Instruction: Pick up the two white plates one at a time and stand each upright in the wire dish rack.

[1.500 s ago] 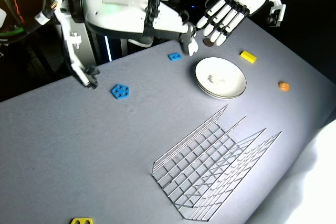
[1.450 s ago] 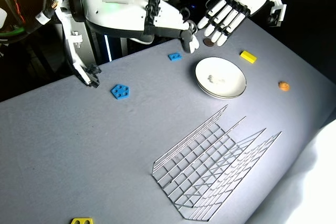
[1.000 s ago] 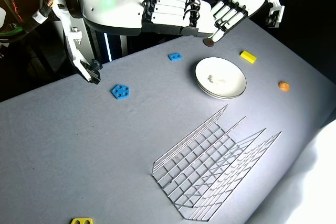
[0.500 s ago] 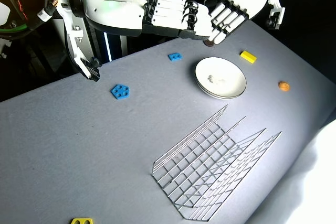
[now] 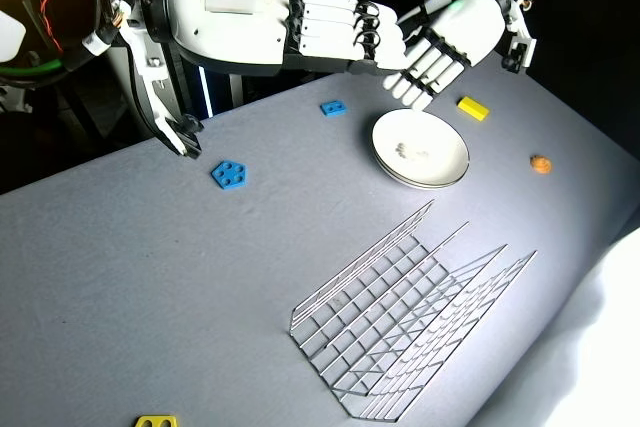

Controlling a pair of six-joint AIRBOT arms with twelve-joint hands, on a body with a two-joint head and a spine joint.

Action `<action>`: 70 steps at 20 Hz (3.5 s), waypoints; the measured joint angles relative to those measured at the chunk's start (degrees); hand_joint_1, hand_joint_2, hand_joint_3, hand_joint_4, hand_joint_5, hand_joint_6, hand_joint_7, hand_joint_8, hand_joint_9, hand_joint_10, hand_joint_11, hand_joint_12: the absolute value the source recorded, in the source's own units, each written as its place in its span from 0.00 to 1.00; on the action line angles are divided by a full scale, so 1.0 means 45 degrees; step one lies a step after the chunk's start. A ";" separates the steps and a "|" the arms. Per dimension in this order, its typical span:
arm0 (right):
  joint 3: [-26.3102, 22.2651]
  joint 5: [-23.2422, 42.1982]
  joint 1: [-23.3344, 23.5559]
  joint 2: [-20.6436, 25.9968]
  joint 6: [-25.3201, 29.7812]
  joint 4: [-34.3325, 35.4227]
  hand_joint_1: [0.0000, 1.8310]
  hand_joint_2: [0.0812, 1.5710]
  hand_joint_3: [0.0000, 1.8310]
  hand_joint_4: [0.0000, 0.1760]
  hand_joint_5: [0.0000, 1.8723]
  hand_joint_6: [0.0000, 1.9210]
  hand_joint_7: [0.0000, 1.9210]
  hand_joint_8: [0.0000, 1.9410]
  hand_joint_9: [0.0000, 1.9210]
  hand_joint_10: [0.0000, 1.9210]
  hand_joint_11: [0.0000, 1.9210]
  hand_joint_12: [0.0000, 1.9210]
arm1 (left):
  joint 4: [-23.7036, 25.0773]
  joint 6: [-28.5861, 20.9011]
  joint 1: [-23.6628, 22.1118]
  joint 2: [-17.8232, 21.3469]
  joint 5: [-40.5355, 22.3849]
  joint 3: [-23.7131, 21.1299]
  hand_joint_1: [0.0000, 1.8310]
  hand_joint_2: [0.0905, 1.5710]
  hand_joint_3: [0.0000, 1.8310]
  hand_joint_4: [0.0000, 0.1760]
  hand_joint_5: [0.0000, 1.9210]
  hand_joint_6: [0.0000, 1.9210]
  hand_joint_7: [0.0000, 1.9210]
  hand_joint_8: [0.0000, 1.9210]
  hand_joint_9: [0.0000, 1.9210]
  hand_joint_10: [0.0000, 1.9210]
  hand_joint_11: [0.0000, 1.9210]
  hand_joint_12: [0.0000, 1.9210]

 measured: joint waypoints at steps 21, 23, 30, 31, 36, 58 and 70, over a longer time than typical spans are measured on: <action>0.0306 -0.0253 -0.0743 -0.0355 -0.0923 -0.1277 0.00 0.73 0.00 0.00 0.00 0.00 0.00 0.00 0.00 0.00 0.00 0.00 | -0.0364 0.1632 0.2278 -0.1360 0.1166 0.1812 0.00 0.65 0.00 0.00 0.00 0.00 0.00 0.00 0.00 0.00 0.00 0.00; 0.0510 -0.0301 -0.0792 -0.0617 -0.0918 -0.1394 0.00 0.73 0.00 0.00 0.00 0.00 0.00 0.00 0.00 0.00 0.00 0.00 | -0.0413 0.1671 0.2336 -0.1443 0.1248 0.2006 0.00 0.65 0.00 0.00 0.00 0.00 0.00 0.00 0.00 0.00 0.00 0.00; 0.0675 -0.0588 -0.0855 -0.0903 -0.0981 -0.1520 0.01 0.73 0.00 0.00 0.01 0.00 0.01 0.00 0.00 0.00 0.00 0.00 | -0.0466 0.1666 0.2395 -0.1676 0.1321 0.2642 0.00 0.65 0.00 0.00 0.00 0.00 0.00 0.00 0.00 0.00 0.00 0.00; 0.0680 -0.0617 -0.0869 -0.0947 -0.0981 -0.1515 0.01 0.73 0.00 0.00 0.01 0.00 0.01 0.00 0.00 0.00 0.00 0.00 | -0.0495 0.1666 0.2414 -0.1715 0.1370 0.2676 0.00 0.65 0.00 0.00 0.00 0.00 0.00 0.00 0.00 0.00 0.00 0.00; 0.0680 -0.0291 -0.0884 -0.1151 -0.1044 -0.1535 0.10 0.72 0.00 0.00 0.01 0.00 0.00 0.00 0.00 0.00 0.00 0.00 | -0.0563 0.1676 0.2715 -0.1797 0.1287 0.2773 0.00 0.66 0.00 0.00 0.01 0.00 0.00 0.00 0.00 0.00 0.00 0.00; 0.2681 -0.0330 -0.1093 -0.4085 -0.3463 -0.1443 0.68 0.61 0.00 0.00 0.03 0.00 0.00 0.00 0.00 0.00 0.00 0.28 | -0.1103 0.1049 0.2409 -0.1851 0.2822 -0.0593 0.00 0.66 0.00 0.00 0.02 0.00 0.01 0.00 0.00 0.00 0.00 0.00; 0.2846 -0.0738 -0.1049 -0.4391 -0.3531 -0.1418 0.66 0.63 0.00 0.00 0.01 0.00 0.00 0.00 0.00 0.00 0.00 0.17 | -0.2642 0.0384 0.3050 -0.2093 0.2438 0.0413 0.00 0.65 0.00 0.00 0.01 0.00 0.00 0.00 0.00 0.00 0.00 0.00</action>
